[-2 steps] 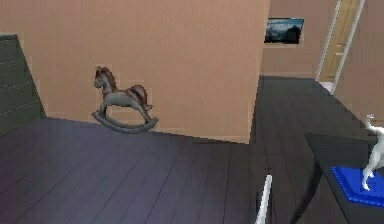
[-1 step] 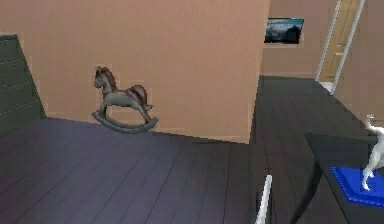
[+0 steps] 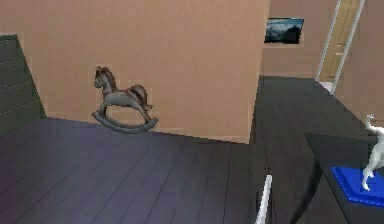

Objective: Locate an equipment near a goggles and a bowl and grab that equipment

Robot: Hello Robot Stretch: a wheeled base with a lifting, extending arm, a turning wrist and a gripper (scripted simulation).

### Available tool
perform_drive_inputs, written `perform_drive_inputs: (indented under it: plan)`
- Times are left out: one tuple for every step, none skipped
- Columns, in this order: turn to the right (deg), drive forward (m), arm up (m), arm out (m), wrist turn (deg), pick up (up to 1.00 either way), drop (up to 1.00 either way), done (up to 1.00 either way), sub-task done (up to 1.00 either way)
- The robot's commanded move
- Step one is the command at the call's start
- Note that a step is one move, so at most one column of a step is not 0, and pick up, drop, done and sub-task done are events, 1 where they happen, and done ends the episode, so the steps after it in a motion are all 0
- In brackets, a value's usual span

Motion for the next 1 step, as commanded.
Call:
perform_drive_inputs:
  plan:
    - [0.0, 0.00, -0.20, 0.00, 0.0, 0.00, 0.00, 0.00, 0.00]
